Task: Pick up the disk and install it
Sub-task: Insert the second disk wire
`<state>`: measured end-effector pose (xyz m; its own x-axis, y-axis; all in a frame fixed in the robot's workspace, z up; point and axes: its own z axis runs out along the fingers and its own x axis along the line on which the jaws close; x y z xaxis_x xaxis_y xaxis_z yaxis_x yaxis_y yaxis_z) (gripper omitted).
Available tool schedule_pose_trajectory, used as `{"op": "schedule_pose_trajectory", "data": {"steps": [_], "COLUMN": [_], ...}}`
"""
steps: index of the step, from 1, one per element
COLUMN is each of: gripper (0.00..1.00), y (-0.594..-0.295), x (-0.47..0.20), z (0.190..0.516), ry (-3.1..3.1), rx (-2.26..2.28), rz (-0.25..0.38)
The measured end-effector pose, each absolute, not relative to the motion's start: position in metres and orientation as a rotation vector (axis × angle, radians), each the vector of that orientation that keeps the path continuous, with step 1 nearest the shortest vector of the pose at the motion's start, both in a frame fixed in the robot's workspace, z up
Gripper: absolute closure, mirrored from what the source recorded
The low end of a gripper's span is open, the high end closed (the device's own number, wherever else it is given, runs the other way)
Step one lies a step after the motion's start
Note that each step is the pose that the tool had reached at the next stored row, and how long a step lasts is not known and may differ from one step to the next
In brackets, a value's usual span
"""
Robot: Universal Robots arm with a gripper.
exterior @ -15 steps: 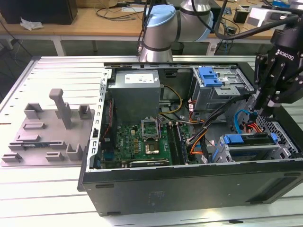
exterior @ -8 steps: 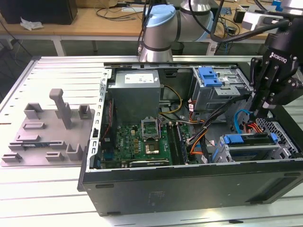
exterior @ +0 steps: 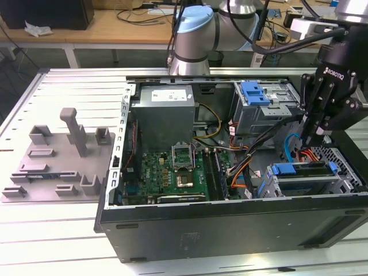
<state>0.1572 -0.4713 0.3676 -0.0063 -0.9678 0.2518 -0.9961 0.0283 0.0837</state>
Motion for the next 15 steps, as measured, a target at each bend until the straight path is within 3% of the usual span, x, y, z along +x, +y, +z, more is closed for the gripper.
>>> {"op": "schedule_pose_trajectory", "data": {"steps": [15], "gripper": [0.69], "y": [-0.4712], "x": [0.1528], "z": [0.3659], "ry": [-2.083], "rx": [2.039], "rz": [0.202]}}
